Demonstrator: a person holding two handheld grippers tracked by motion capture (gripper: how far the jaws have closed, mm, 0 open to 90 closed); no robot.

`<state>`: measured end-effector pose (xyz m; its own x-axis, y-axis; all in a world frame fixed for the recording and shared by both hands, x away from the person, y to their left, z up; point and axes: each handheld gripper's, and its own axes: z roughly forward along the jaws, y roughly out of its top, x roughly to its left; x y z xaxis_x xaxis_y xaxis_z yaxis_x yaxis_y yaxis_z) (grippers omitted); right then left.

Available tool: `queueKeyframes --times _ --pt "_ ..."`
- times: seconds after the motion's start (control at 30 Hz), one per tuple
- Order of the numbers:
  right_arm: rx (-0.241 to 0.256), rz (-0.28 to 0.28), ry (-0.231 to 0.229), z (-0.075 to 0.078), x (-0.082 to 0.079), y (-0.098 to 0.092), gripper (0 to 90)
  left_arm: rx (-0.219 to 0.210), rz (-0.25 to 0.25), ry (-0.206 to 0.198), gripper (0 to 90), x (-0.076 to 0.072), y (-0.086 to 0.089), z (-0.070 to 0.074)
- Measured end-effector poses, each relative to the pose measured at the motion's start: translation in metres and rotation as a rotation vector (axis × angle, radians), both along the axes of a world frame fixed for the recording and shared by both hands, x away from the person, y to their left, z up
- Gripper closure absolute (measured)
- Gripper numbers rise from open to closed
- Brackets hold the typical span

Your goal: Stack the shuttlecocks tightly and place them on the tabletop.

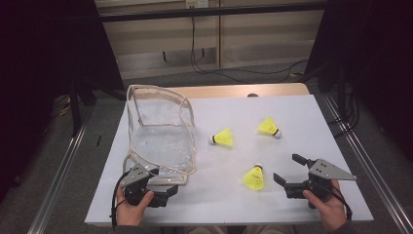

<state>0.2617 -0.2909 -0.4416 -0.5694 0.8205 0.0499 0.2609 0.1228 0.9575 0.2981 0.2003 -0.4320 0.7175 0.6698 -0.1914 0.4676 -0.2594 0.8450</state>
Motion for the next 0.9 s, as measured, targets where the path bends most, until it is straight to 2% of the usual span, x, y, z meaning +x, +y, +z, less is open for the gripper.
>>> queueKeyframes --times 0.37,0.57,0.67,0.8,0.9 --pt "-0.013 0.018 0.022 0.001 0.011 0.011 3.5 0.001 -0.005 0.000 3.1 0.000 0.001 0.000" --pt "-0.037 0.026 0.029 0.002 0.016 0.018 3.6 0.005 -0.002 0.000 3.1 0.000 0.000 0.001" --pt "-0.012 0.035 0.036 0.005 0.021 0.020 3.6 0.007 -0.004 0.000 3.1 0.000 0.000 0.001" --pt "-0.032 0.047 0.036 0.006 0.022 0.025 3.6 0.008 -0.003 -0.002 3.1 0.000 0.000 0.001" --pt "-0.028 0.049 0.050 0.006 0.023 0.027 3.7 0.005 -0.002 -0.002 3.1 0.000 0.000 0.001"
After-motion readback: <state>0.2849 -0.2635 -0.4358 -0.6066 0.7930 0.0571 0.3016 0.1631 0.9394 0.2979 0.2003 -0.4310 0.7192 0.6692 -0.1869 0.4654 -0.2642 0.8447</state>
